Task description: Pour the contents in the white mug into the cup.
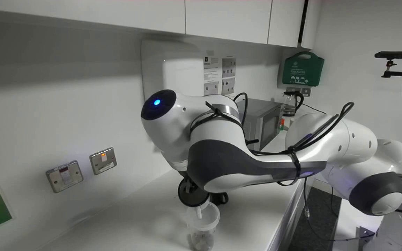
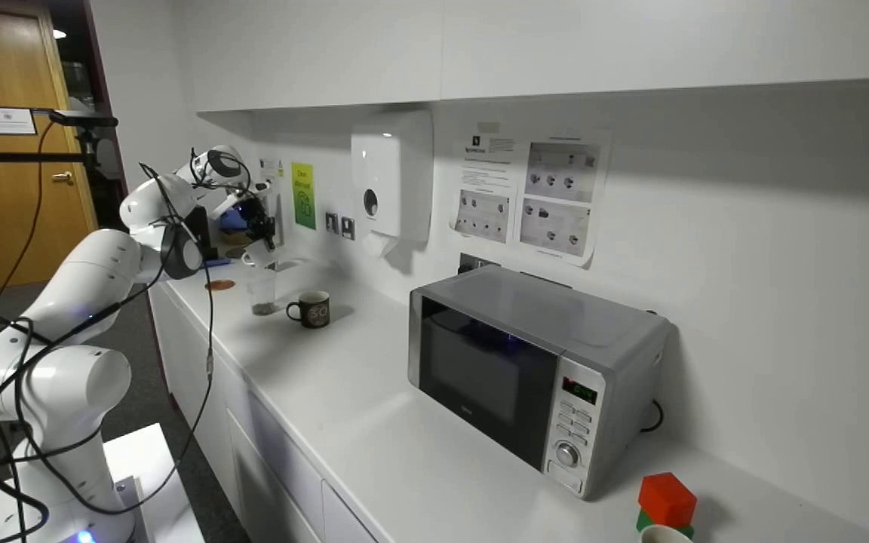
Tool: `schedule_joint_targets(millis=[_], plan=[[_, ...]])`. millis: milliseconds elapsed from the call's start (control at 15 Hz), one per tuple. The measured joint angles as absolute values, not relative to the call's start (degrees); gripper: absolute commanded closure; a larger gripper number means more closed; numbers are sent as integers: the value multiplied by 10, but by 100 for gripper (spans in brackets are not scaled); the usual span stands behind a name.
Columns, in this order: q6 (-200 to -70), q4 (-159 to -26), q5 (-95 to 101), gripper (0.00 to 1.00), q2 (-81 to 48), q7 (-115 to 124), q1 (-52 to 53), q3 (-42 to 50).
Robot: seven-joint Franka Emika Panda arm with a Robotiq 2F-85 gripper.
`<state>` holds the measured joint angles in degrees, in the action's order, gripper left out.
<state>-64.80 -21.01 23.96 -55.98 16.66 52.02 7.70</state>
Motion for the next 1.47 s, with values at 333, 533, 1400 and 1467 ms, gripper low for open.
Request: schedule_joint_targets(millis=[333, 533, 1400, 1467], plan=[[-663, -210, 208, 99, -560, 185, 504, 77], [-664, -208, 205, 99, -558, 195, 502, 77], [-610, -207, 210, 99, -524, 196, 560, 88], [-607, -207, 210, 99, -523, 196, 563, 88]])
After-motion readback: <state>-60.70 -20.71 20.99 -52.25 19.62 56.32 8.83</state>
